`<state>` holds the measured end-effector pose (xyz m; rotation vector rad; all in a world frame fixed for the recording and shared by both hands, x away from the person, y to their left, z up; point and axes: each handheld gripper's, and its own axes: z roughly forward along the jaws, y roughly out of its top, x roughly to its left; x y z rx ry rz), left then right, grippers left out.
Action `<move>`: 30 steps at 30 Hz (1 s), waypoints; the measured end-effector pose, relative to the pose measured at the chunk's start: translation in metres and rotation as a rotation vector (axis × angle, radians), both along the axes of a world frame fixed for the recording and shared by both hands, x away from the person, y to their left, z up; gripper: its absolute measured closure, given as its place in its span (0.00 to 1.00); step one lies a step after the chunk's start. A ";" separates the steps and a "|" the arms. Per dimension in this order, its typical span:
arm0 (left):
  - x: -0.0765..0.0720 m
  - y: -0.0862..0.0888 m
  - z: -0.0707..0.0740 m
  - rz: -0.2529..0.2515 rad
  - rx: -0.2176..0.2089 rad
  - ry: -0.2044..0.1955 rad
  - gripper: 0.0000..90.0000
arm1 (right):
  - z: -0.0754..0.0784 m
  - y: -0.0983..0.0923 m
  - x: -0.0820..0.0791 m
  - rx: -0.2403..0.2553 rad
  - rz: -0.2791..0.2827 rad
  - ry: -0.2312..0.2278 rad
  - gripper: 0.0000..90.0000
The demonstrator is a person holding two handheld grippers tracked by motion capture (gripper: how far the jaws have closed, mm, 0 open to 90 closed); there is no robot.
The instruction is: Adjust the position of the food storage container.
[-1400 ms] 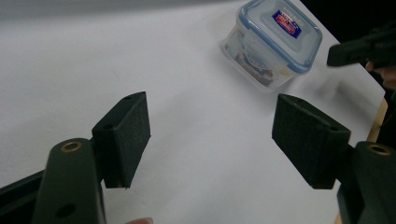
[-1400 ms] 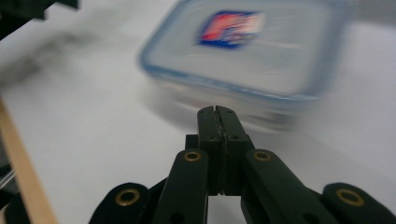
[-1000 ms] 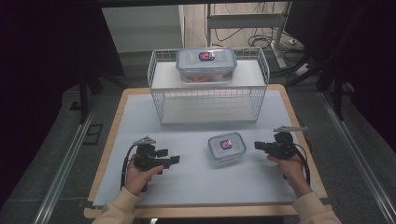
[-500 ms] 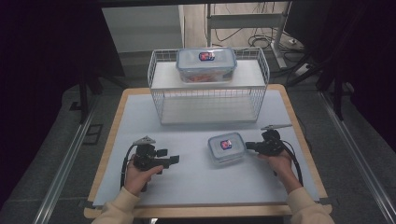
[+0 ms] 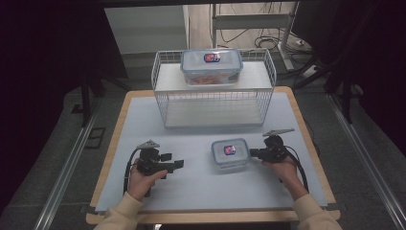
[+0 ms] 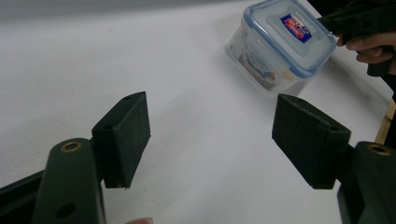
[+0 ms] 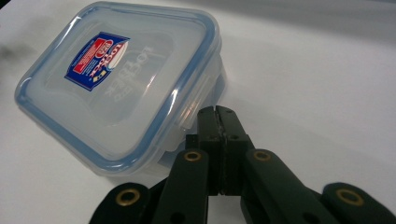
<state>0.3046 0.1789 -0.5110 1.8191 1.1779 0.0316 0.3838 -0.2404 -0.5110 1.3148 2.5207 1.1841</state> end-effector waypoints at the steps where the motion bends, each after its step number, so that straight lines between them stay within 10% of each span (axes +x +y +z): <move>1: 0.000 0.000 0.000 0.000 0.000 -0.001 0.30 | 0.000 0.002 -0.001 -0.001 0.007 0.000 0.99; 30: 0.002 0.004 -0.004 0.017 -0.009 0.017 0.30 | -0.003 0.037 -0.011 0.041 0.025 -0.042 0.99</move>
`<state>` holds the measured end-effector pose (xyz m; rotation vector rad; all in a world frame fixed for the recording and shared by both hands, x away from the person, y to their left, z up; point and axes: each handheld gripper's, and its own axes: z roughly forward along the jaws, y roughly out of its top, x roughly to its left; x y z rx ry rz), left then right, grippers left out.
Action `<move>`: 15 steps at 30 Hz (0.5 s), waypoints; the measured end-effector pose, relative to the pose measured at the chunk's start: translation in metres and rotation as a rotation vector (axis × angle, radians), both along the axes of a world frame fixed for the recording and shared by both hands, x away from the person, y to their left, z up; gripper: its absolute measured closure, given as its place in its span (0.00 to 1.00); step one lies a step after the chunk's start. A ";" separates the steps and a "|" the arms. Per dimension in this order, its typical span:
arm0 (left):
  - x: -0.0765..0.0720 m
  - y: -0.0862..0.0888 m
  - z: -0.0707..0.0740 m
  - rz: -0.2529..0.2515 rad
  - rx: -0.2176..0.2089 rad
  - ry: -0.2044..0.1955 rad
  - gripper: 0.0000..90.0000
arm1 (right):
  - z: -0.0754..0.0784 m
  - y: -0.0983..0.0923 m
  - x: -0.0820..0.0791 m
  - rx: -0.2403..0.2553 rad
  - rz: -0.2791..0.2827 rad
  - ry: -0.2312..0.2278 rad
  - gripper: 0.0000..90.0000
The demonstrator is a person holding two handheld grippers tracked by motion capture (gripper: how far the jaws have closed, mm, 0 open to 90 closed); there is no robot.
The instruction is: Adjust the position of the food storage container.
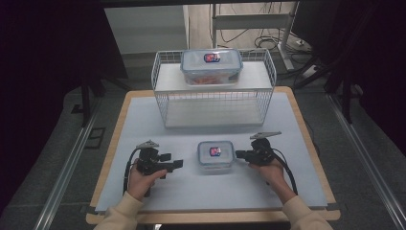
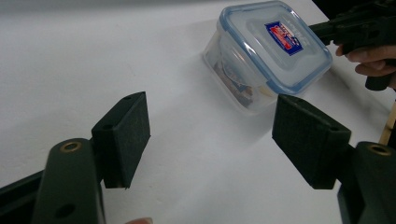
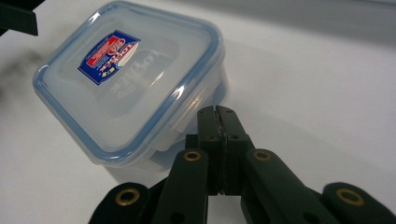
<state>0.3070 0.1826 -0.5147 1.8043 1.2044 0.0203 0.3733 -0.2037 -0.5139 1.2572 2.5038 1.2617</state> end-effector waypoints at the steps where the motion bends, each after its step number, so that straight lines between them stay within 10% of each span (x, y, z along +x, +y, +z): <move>1: 0.000 0.001 0.000 0.003 -0.002 -0.001 0.30 | 0.001 -0.002 -0.001 0.007 -0.004 -0.001 0.99; 15: 0.000 0.001 0.000 0.022 0.010 -0.003 0.29 | 0.014 -0.031 -0.010 0.067 -0.038 -0.014 0.99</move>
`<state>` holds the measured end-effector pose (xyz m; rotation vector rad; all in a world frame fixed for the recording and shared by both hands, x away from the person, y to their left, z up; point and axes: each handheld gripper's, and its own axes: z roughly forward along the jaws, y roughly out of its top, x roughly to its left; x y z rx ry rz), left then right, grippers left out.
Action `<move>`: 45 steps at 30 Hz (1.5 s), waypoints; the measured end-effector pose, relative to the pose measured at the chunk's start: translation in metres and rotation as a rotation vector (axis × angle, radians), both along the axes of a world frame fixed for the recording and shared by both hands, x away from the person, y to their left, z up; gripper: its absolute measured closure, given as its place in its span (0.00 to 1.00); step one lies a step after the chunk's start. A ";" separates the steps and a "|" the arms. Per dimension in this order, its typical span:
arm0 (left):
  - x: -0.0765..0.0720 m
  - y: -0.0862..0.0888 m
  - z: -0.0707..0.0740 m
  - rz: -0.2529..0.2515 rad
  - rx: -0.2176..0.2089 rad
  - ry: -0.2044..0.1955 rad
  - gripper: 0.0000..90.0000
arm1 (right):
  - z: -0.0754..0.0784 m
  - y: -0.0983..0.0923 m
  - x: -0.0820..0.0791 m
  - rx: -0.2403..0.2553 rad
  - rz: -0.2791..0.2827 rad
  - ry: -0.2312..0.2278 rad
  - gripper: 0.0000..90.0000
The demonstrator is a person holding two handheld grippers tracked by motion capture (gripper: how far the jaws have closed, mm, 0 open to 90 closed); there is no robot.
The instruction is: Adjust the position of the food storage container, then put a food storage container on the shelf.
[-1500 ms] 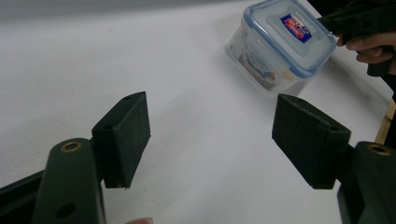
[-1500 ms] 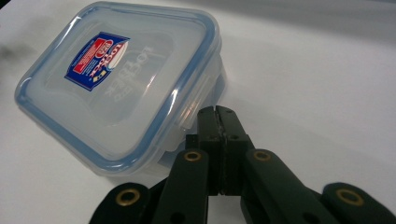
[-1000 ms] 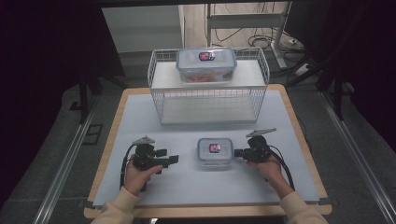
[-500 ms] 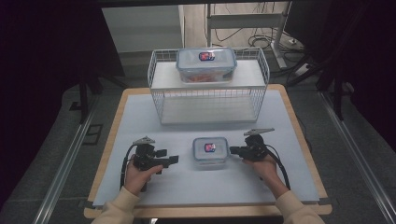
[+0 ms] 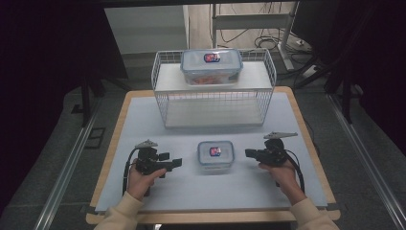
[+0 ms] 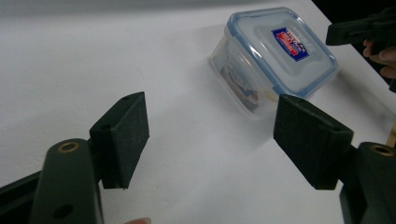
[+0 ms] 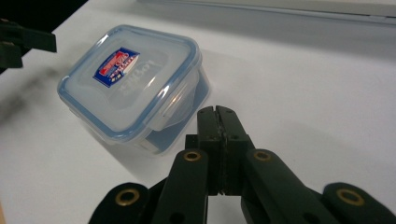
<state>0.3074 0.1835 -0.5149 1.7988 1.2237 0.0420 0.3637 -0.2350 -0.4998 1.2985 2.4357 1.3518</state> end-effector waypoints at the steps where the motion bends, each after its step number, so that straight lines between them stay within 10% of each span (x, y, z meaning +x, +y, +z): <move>1: 0.000 0.000 0.000 0.000 0.000 0.000 0.29 | 0.000 0.000 0.000 -0.004 0.004 0.001 0.99; 13: 0.000 0.002 0.002 0.011 -0.003 -0.006 0.28 | 0.001 -0.002 0.000 0.013 0.000 -0.004 0.93; 20: 0.004 0.001 0.005 0.046 -0.046 0.009 0.22 | 0.004 -0.005 0.004 0.080 -0.005 0.028 0.51; 26: 0.011 -0.004 0.007 0.049 -0.105 0.036 0.20 | 0.005 -0.005 0.007 0.114 -0.001 0.065 0.39; 45: 0.049 -0.061 -0.011 -0.054 -0.196 0.191 0.23 | -0.004 0.026 0.016 0.145 0.061 0.155 0.30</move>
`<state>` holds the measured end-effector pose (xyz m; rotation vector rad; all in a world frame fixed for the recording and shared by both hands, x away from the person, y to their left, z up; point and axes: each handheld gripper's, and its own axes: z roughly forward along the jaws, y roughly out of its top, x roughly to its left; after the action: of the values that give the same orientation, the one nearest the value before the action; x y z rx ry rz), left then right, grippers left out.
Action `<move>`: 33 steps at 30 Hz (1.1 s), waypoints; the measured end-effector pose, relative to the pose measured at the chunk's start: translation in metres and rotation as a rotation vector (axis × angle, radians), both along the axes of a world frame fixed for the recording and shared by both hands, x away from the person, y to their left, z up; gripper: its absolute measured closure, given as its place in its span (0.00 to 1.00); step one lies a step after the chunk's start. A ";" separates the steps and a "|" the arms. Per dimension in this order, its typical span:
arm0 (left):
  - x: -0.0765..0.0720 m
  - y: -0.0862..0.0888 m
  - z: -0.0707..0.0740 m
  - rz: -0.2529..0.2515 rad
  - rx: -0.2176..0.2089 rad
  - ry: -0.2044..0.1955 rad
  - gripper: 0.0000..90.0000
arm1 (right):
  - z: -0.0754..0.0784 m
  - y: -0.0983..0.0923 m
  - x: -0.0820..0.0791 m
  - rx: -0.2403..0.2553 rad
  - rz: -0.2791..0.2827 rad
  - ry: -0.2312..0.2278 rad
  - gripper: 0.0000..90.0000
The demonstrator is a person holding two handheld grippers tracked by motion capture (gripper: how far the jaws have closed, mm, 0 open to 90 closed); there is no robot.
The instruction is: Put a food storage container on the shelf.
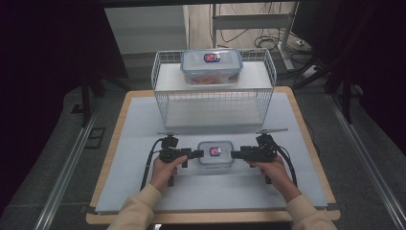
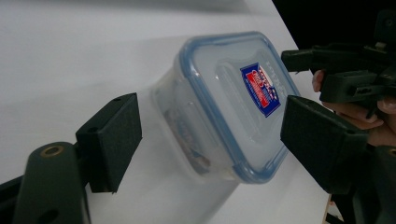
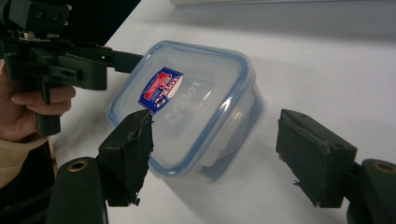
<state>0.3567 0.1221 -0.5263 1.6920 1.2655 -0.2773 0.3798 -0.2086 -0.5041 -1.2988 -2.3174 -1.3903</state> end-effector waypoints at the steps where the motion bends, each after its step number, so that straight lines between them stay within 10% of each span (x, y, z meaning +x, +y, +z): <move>1: 0.000 0.000 0.000 0.000 0.000 0.000 0.23 | 0.000 0.000 0.000 0.000 0.000 0.000 0.30; 16: 0.003 -0.008 -0.010 -0.051 -0.025 0.038 0.36 | -0.017 0.019 0.010 0.029 0.028 0.097 0.34; 33: -0.029 -0.004 -0.001 -0.049 -0.006 -0.094 0.56 | -0.010 0.003 -0.012 0.075 0.059 0.053 0.57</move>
<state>0.3273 0.1185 -0.5269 1.7130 1.1540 -0.2277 0.3677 -0.2052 -0.5143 -1.2216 -2.2284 -1.3926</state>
